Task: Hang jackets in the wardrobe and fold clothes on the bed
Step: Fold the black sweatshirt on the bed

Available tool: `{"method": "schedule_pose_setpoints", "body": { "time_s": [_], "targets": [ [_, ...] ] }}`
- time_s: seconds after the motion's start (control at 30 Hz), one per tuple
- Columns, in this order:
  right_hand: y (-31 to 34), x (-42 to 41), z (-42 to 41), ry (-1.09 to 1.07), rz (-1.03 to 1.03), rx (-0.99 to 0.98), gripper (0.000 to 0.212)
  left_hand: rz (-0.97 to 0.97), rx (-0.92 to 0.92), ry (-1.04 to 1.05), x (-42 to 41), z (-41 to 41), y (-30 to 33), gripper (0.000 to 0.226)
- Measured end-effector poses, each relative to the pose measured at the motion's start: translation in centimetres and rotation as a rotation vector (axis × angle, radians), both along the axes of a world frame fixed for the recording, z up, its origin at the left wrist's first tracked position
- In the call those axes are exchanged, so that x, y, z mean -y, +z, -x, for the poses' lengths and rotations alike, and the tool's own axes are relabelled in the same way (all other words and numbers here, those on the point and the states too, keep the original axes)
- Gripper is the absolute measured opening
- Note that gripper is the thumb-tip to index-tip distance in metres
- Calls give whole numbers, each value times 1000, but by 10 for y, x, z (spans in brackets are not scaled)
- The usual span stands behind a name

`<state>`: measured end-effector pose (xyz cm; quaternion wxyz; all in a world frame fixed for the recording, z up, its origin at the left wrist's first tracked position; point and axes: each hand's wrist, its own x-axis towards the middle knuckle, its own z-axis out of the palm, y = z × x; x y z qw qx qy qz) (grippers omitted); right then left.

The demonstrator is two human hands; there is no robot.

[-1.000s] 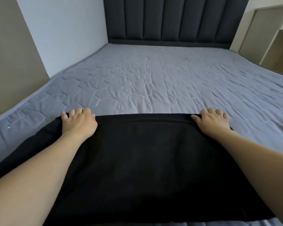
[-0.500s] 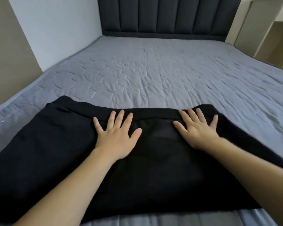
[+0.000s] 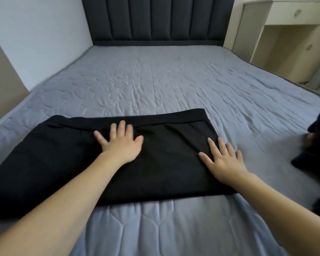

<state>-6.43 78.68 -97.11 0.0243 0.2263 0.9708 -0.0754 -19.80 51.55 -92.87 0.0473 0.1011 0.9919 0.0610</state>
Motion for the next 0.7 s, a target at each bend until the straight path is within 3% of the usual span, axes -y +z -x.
{"method": "schedule_pose_setpoints", "body": {
  "time_s": [0.1, 0.2, 0.3, 0.4, 0.47, 0.57, 0.7],
  "targets": [
    [-9, 5, 2, 35, -67, -42, 79, -154, -17, -199, -33, -73, -16, 87],
    [3, 6, 12, 51, -166, 55, 75, 65, -91, -244, -35, -122, -47, 89],
    [27, 26, 21, 155, -292, -4, 67, 70, -98, -214, -29, -122, -47, 85],
    [18, 60, -6, 380, -15, -98, 68, 114, -120, -237, -6, -117, -41, 82],
    [0, 70, -26, 406, -7, -57, 72, 162, -128, -170, 36, -111, -39, 81],
    [-1, 73, -11, 263, 8, 31, 68, 186, -98, 65, 123, -99, -32, 76],
    [17, 117, 17, 163, 52, 78, 82, 182, -105, 280, 210, -100, -28, 78]
  ]
}}
